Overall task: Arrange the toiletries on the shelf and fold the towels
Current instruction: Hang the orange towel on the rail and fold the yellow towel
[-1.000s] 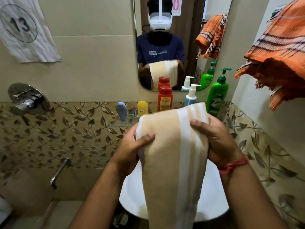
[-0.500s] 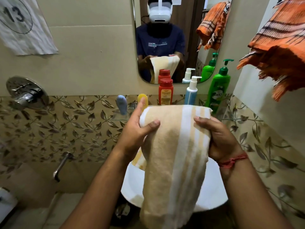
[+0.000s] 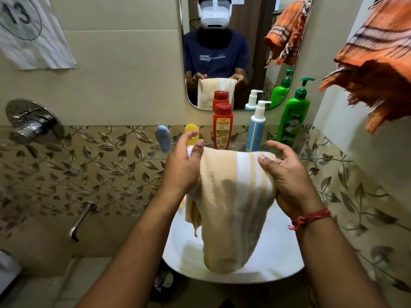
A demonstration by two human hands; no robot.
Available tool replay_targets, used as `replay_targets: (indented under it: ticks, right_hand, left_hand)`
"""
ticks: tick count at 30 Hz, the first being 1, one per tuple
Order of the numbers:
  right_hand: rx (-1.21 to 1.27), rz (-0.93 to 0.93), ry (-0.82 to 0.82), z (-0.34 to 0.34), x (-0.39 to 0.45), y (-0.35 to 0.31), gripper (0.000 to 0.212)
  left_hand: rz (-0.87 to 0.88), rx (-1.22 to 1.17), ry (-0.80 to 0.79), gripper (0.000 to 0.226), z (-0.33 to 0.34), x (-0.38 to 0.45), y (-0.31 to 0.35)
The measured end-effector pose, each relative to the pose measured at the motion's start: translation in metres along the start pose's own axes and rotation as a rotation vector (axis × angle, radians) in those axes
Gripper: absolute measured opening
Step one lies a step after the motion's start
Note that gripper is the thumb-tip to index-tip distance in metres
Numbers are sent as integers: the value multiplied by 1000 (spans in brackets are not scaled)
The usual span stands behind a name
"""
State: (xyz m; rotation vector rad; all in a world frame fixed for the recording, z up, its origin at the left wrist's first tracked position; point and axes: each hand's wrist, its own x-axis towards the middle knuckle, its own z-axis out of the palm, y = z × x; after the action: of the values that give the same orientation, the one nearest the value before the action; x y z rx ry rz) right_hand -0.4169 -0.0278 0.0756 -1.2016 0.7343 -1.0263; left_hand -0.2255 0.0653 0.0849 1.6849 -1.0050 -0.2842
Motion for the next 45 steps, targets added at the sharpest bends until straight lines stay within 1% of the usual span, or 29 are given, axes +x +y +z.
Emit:
replay_targets:
  ticks: [2, 3, 4, 6, 7, 8, 9, 10, 14, 16, 17, 19, 21, 23, 26, 29, 33, 36, 38, 41, 43, 45]
  right_hand:
    - [-1, -11, 20, 1, 0, 3, 48]
    - [12, -17, 36, 0, 1, 3, 47]
    - [33, -20, 47, 0, 2, 3, 47]
    - [129, -11, 24, -2, 3, 2, 53]
    - [173, -3, -6, -4, 4, 1, 60]
    - [187, 3, -38, -5, 4, 0, 68]
    - [170, 4, -63, -6, 5, -1, 74]
    - [137, -1, -76, -7, 5, -1, 76]
    - [-56, -90, -24, -5, 4, 1, 67]
    - [-182, -136, 0, -3, 3, 2, 63]
    - [-220, -147, -2, -2, 2, 1, 63]
    - [-256, -135, -31, -2, 1, -2, 69]
    - [-226, -82, -56, -4, 3, -6, 78]
    - [-172, -18, -57, -8, 7, -8, 81]
    - [-135, 12, -33, -9, 12, -5, 73]
    - [-33, -43, 2, -10, 13, 0, 59]
    - [56, -121, 9, -13, 12, 4, 66]
    - [0, -132, 8, -13, 14, 5, 65]
    - [-123, -175, 17, -13, 15, 4, 61]
    - [-277, -258, -11, -10, 13, 2, 55]
    - [-289, -264, -16, -8, 14, 1, 55]
    - [-266, -256, -20, -7, 14, 1, 56]
  left_hand:
    - [-18, 7, 28, 42, -1, 0, 6]
    - [-36, -59, 19, 45, -3, 0, 7]
    - [-49, -192, -31, 48, -4, 0, 7]
    - [-49, -500, -209, 64, -10, -2, 1]
    - [-20, -555, -299, 73, -13, -2, -4]
    - [17, -527, -365, 79, -17, -2, -8]
    - [50, -471, -391, 81, -18, -1, -10]
    - [67, -422, -365, 79, -18, 0, -12]
    - [42, -309, -101, 57, -10, 1, -13]
    - [25, -241, -40, 48, -4, 0, -13]
    - [26, -233, -36, 46, -3, -1, -13]
    - [25, -260, -75, 49, -5, -1, -14]
    - [25, -325, -122, 52, -8, -1, -13]
    - [36, -387, -136, 53, -11, -4, -11]
    - [67, -427, -127, 50, -10, -7, -8]
    - [65, -485, -70, 41, -7, -7, -4]
    - [41, -508, 23, 22, -3, -10, 0]
    - [58, -462, 85, 19, -2, -11, -1]
    - [105, -401, 108, 22, -1, -10, -1]
    - [168, -318, 113, 32, -1, -9, -3]
    - [195, -258, 112, 38, 0, -9, -3]
    - [221, -191, 151, 37, 1, -10, -3]
